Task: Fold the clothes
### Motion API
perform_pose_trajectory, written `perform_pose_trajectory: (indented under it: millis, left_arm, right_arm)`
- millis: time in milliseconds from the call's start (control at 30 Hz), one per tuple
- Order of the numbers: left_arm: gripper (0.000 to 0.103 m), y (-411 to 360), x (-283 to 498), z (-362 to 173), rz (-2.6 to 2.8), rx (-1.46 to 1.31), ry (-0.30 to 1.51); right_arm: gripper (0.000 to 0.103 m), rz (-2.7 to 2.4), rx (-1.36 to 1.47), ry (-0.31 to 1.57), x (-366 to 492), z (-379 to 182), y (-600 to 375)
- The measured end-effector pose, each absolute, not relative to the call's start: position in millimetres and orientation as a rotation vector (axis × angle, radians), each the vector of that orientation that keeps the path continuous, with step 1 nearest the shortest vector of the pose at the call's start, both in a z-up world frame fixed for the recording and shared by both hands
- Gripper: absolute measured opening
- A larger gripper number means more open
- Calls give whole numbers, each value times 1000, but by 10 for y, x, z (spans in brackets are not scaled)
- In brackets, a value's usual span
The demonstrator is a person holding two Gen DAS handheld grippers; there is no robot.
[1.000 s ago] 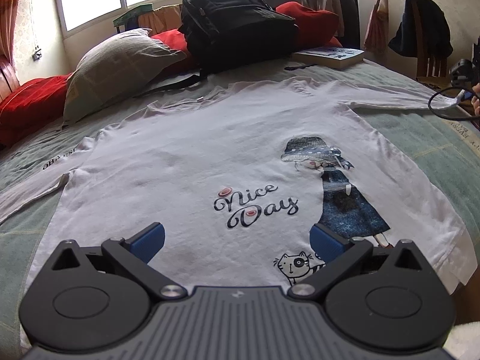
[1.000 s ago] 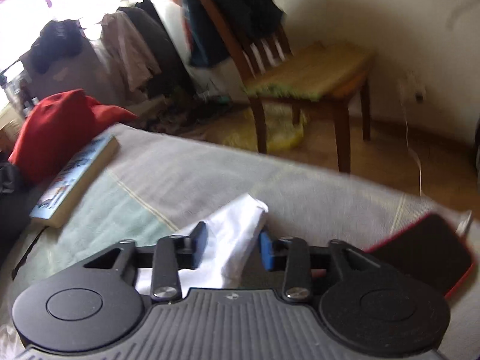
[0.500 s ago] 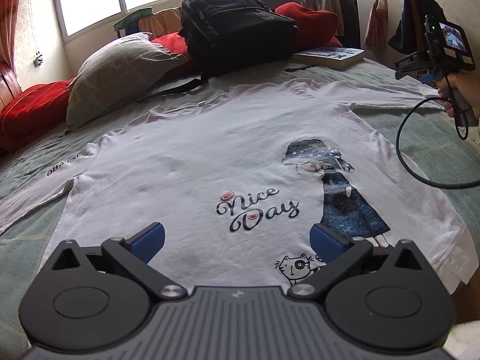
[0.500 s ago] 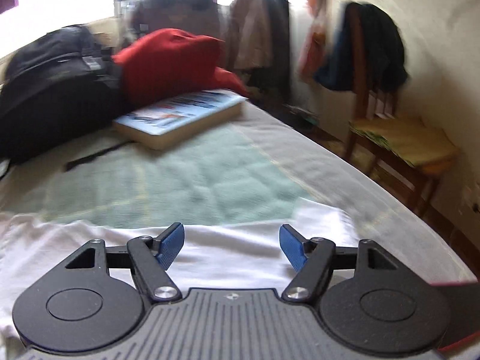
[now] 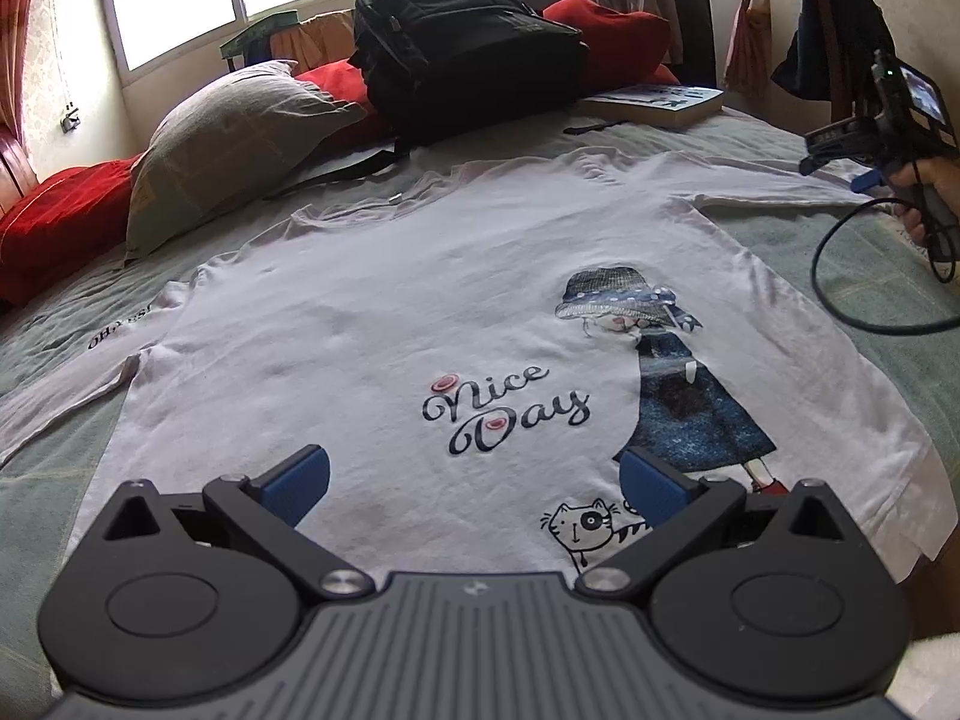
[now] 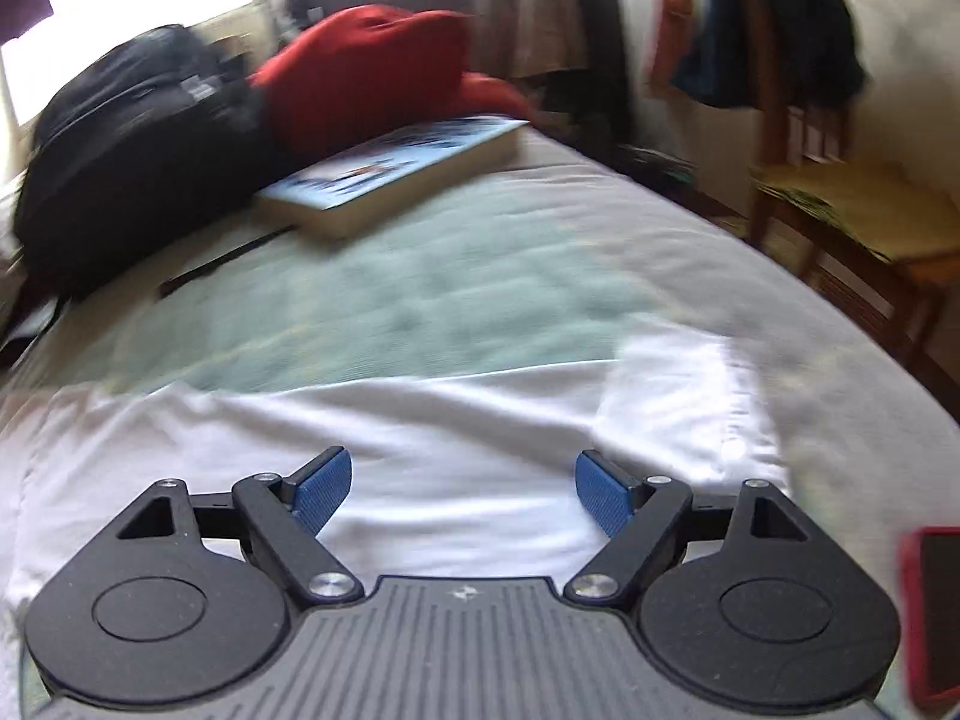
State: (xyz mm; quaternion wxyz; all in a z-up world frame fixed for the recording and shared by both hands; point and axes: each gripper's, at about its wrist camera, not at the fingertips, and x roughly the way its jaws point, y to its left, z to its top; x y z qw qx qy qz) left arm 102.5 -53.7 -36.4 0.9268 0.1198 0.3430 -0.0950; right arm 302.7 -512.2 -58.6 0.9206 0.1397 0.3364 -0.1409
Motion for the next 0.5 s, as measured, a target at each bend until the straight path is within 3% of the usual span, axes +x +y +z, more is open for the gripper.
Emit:
perform_pose_trajectory:
  millis: [300, 500]
  left_arm:
    - [102, -567, 1001, -375, -209, 250, 701]
    - [102, -592, 988, -361, -209, 260, 694]
  right_arm:
    - [86, -584, 464, 642, 2542, -505, -6026]
    - [88, -427, 332, 672, 2754, -499, -5534]
